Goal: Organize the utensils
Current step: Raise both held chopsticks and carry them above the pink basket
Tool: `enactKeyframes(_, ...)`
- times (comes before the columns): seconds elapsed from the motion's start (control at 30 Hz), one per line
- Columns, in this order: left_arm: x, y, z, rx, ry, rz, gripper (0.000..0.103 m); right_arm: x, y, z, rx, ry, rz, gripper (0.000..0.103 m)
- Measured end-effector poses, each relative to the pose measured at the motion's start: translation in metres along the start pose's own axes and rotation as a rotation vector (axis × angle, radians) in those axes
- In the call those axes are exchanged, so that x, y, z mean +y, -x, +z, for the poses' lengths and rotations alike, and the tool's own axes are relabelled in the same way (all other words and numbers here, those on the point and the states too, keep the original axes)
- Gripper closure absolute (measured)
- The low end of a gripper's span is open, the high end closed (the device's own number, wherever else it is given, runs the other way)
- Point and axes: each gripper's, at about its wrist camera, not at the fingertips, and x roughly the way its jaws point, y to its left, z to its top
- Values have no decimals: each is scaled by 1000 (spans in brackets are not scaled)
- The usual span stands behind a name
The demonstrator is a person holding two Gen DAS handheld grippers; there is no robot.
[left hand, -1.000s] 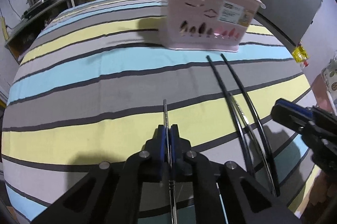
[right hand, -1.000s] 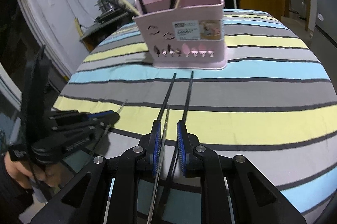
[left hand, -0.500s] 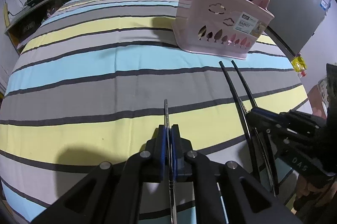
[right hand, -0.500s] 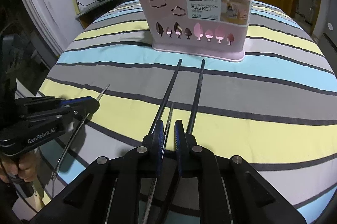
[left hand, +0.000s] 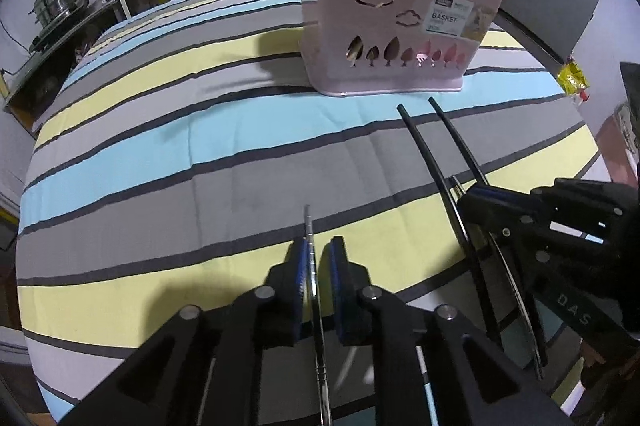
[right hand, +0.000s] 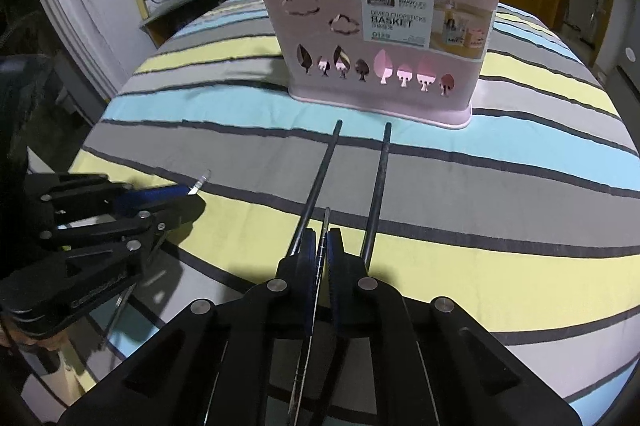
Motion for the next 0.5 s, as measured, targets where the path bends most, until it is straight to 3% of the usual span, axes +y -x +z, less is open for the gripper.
enactKeyframes(0.17,6,7,4,-11,41,-22,98,0,20,6,-53,-8,17,98)
enactKeyframes(0.5,17,51,27,-125,67,-75,98,-2,62,29,-170,-20,42,99)
